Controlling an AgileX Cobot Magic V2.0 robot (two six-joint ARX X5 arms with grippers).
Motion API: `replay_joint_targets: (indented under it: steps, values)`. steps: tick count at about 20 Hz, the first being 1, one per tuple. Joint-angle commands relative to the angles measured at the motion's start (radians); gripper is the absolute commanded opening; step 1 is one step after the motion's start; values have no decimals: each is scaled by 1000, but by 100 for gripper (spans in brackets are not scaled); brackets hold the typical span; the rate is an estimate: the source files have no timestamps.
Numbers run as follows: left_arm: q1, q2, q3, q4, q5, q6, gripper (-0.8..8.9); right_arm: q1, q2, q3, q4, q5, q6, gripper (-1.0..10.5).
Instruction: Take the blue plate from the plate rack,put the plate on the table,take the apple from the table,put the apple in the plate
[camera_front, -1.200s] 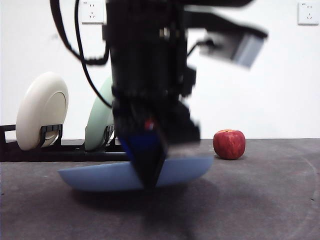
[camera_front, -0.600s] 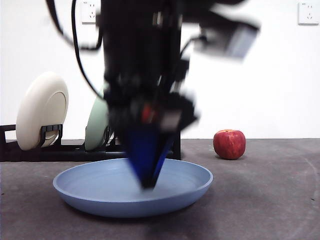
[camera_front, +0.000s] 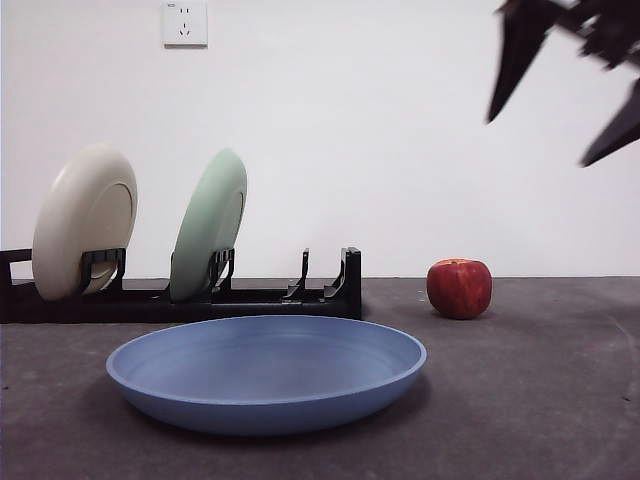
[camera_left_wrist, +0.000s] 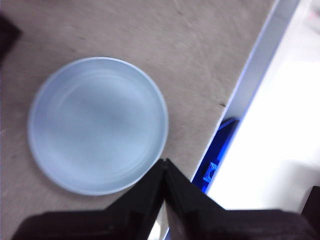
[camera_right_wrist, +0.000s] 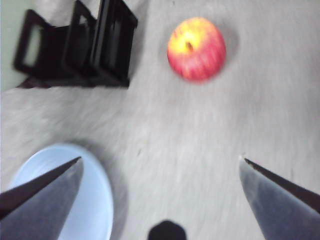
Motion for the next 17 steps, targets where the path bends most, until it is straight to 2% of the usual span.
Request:
replay_joint_targets:
  steps: [1,4,7,11,17]
  values:
    - [39,-71,2,-55,-21,-39,-8,49,156,138,-4,95,-64,578]
    - [94,-142,2,-171,-116,-79,-4,81,340,323,-23,180,-127,669]
    - [147,-196,1,-237,-205,-108,-4,86,518,489,-40,203,-137,669]
    - [197,-247,1,-237,-209,-115,-4,85,691,609,-57,224,-114,668]
    - [214,-274,1,-237,-209,-115,-4,84,818,623,-18,242,-97,661]
